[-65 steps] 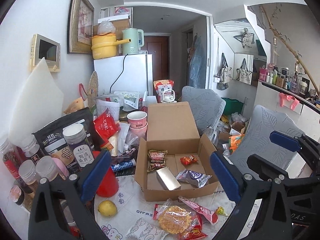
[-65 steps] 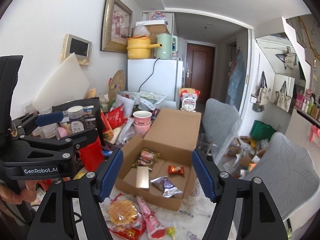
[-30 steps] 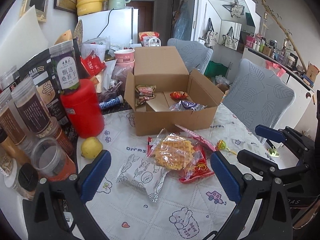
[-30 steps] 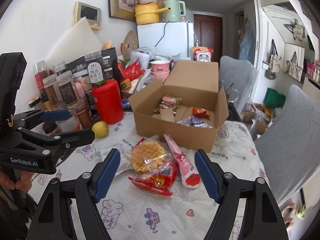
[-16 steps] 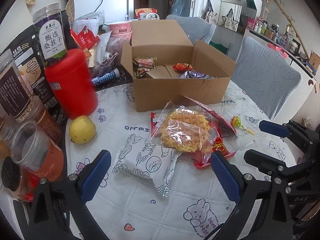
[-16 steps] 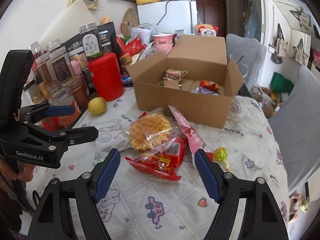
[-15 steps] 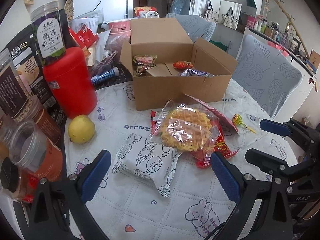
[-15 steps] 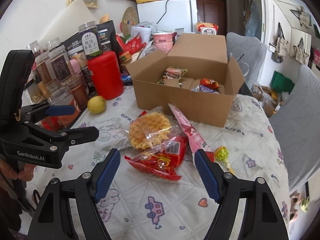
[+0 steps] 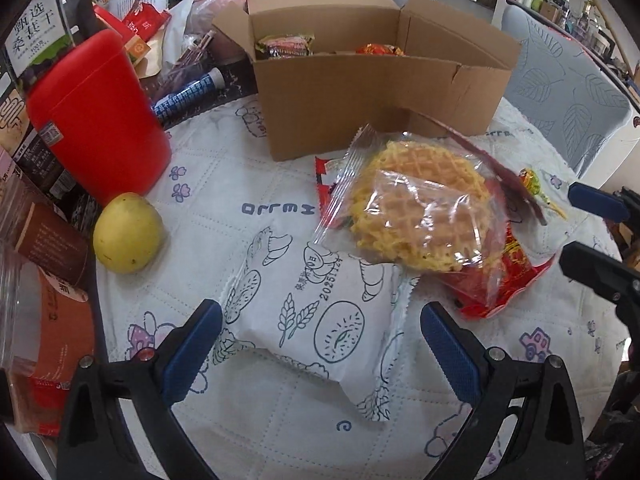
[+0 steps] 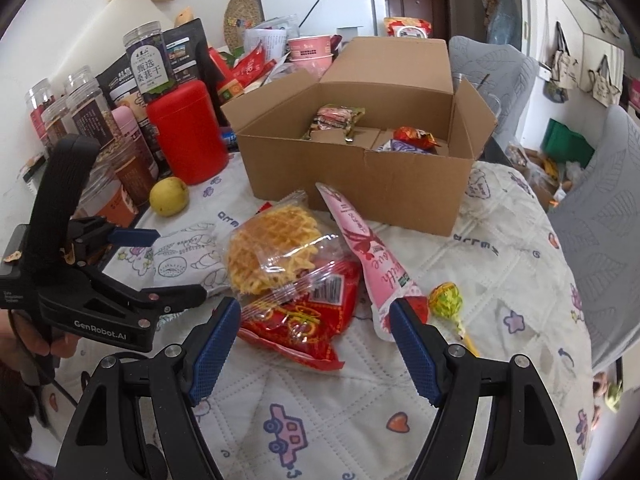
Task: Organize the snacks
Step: 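Grasp the white printed bread bag with the left tool, then grasp the green lollipop by its stick with the right tool while the left tool holds the bread bag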
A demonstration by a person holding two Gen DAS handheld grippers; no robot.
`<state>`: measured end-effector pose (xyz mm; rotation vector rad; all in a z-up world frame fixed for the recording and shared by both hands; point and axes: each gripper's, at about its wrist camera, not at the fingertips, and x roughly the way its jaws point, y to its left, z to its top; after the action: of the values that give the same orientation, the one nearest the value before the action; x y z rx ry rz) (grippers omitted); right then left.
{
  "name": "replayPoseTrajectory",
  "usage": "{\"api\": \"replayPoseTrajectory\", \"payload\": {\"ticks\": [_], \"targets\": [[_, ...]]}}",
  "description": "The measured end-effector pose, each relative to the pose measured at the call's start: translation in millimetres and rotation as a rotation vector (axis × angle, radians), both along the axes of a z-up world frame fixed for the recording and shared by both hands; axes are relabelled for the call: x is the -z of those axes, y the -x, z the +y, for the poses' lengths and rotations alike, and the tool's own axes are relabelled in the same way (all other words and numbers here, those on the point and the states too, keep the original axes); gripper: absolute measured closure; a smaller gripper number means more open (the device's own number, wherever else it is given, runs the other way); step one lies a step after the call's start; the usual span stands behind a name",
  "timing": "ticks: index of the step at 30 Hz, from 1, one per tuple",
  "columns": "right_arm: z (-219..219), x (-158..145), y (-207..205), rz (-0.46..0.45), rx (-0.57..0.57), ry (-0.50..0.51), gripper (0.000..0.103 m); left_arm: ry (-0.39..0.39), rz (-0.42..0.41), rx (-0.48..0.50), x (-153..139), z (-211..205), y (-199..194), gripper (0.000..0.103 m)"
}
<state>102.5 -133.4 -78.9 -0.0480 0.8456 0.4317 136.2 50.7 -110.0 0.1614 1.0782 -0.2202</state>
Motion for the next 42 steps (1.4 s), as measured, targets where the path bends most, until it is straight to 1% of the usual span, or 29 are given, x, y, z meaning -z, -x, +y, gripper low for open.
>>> {"api": "replayPoseTrajectory", "payload": {"ticks": [2,3,5,6,8,10,12,13,15,17,19,23,25,29,31,35,39,40,42], "targets": [[-3.0,1.5,-3.2,0.006,0.008,-0.001,0.026,-0.034,0.004,0.0,5.1,0.0,-3.8,0.002],[-4.1,2.3,-4.5,0.008,0.013,-0.001,0.026,-0.035,0.015,0.005,8.6,0.0,-6.0,0.002],[-7.0,4.2,-6.8,0.013,0.021,0.002,0.026,-0.002,0.059,0.007,16.7,1.3,-10.7,0.002],[-8.4,5.2,-7.3,0.016,0.025,0.005,0.026,-0.002,0.083,0.001,22.5,2.0,-14.0,0.0],[-12.6,6.9,-8.5,0.021,0.038,0.011,0.026,0.026,0.068,-0.002,24.2,4.7,-14.7,0.0],[-17.3,8.5,-10.1,0.025,0.055,0.015,0.026,0.025,0.052,0.004,23.7,4.5,-13.3,0.0],[-23.5,10.0,-12.1,0.031,0.074,0.016,0.026,0.034,0.021,0.005,21.6,4.3,-8.7,0.011],[-26.5,10.5,-12.7,0.033,0.082,0.017,0.026,0.031,0.014,0.007,20.0,3.9,-7.4,0.014],[-32.3,11.6,-13.4,0.035,0.099,0.022,0.026,0.015,0.006,0.003,15.2,1.4,-1.9,0.024],[-39.1,13.7,-14.4,0.04,0.118,0.031,0.026,-0.006,-0.009,-0.005,9.8,-1.9,2.5,0.026],[-45.4,15.3,-16.0,0.044,0.135,0.03,0.026,-0.01,-0.017,-0.011,5.2,-5.6,8.7,0.027],[-59.1,16.6,-17.8,0.044,0.169,0.024,0.026,0.032,-0.017,-0.045,-4.7,-4.8,21.6,0.027],[-66.6,17.1,-20.1,0.044,0.189,0.018,0.026,0.053,-0.022,-0.078,-10.9,-6.5,22.5,0.027],[-76.1,19.5,-26.9,0.055,0.21,0.008,0.026,0.121,-0.041,-0.151,-26.0,-0.4,22.8,0.027],[-78.0,22.2,-32.3,0.06,0.206,0.005,0.028,0.154,-0.053,-0.179,-32.7,-0.5,22.9,0.027],[-76.9,29.7,-43.6,0.082,0.185,0.013,0.041,0.164,-0.074,-0.204,-39.3,-6.5,20.9,0.027],[-80.0,38.3,-54.9,0.111,0.174,0.005,0.047,0.176,-0.061,-0.216,-37.6,-10.8,15.5,0.027],[-81.1,40.9,-57.0,0.121,0.171,0.003,0.051,0.175,-0.057,-0.216,-36.0,-11.4,14.7,0.027],[-81.6,45.9,-61.7,0.137,0.162,-0.001,0.051,0.173,-0.046,-0.216,-33.5,-13.7,12.5,0.027]]}}
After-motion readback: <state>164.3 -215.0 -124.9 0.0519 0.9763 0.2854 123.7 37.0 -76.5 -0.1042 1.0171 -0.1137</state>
